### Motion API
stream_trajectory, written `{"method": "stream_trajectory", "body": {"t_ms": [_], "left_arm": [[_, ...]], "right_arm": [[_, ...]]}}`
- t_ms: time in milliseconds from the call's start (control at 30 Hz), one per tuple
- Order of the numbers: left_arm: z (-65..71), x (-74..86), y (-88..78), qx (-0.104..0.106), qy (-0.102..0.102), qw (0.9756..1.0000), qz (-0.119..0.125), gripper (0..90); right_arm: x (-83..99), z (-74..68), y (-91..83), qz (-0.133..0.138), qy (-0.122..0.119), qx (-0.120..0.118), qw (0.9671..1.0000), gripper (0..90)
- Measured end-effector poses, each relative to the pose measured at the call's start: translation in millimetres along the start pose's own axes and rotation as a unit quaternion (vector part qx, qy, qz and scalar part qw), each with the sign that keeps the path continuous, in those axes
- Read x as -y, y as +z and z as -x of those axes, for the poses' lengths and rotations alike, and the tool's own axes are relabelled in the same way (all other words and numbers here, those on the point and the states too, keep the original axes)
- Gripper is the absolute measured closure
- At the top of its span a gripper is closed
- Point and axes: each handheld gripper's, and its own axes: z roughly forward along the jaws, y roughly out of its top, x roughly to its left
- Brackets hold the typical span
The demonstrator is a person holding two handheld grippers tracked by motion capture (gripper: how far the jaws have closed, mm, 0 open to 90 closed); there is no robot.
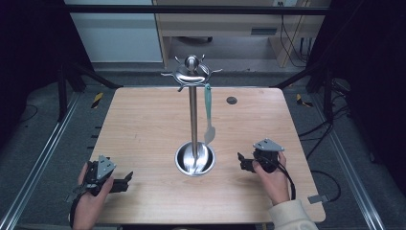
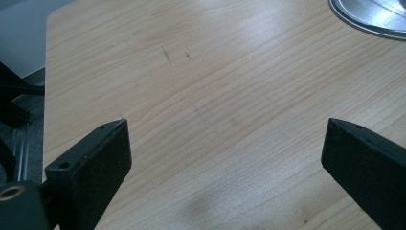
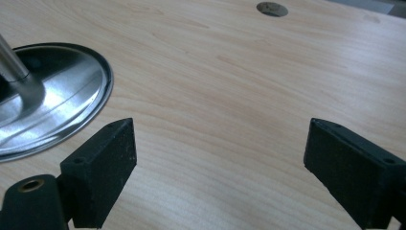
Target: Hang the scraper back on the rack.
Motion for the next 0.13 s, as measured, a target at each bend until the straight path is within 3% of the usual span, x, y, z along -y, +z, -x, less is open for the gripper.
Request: {"method": "stream_trajectory", "body": {"t_ms": [133], "left_arm": [[-0.2,-0.2,0.1,0.0,0.0,1.0,-0.001,2.8]], "right_arm": [[7.6,-0.2,-4.6,-0.007,0.006,-0.006,0.9999,11.7]]}}
